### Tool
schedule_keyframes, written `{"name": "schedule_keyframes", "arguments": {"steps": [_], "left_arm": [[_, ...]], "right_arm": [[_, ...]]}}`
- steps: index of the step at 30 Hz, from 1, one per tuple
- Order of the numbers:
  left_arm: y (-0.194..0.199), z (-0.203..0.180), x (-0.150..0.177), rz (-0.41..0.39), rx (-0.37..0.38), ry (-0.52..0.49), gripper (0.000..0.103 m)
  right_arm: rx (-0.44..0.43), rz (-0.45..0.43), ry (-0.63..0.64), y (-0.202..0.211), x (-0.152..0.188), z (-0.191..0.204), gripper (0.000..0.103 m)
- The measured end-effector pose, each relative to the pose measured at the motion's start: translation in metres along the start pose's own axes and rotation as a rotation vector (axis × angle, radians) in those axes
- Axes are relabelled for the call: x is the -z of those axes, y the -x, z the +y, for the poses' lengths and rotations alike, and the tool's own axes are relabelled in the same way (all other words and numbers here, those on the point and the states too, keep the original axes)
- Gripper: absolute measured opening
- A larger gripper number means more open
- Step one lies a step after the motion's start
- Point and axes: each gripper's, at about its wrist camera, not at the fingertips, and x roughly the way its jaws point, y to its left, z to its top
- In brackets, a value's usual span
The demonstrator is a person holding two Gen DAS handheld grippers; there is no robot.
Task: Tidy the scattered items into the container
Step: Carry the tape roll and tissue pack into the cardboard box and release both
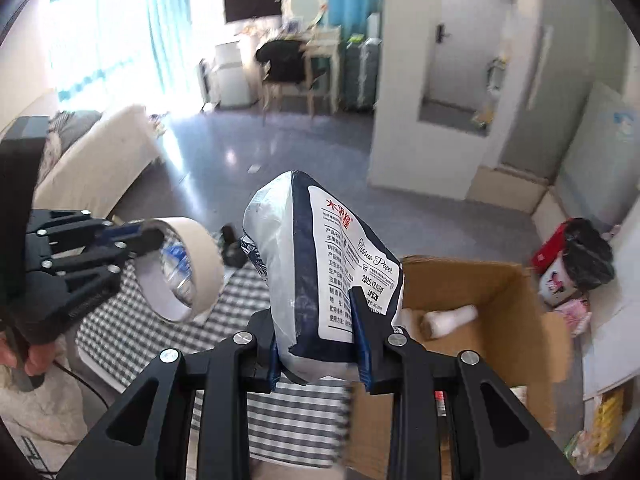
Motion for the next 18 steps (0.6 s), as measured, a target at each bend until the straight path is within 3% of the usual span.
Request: {"name": "schedule_keyframes", "arguments": {"steps": [4, 8, 13, 18], "left_arm": [[0.007, -0.058, -0.033, -0.057, 0.083, -0.087, 0.007], [-0.002, -0.114, -0.054, -0.055, 0.169, -0.160, 0.007], [-0.043, -0.177, -0.067, 0.014, 0.223, -0.231, 0.007], [-0.101, -0.208, -0.074, 0.109, 0.243, -0.236, 0.007]], "right_arm": [[0.079, -0.029, -0.058, 0.035, 0.007, -0.040, 0.028], [0.151, 0.004, -0.139, 0.041, 0.020, -0.084, 0.028], [0.175, 0.124, -0.238, 0.008, 0.042, -0.135, 0.028], [0.158, 0.248, -0.318, -0.041, 0.070, -0.176, 0.028]]}}
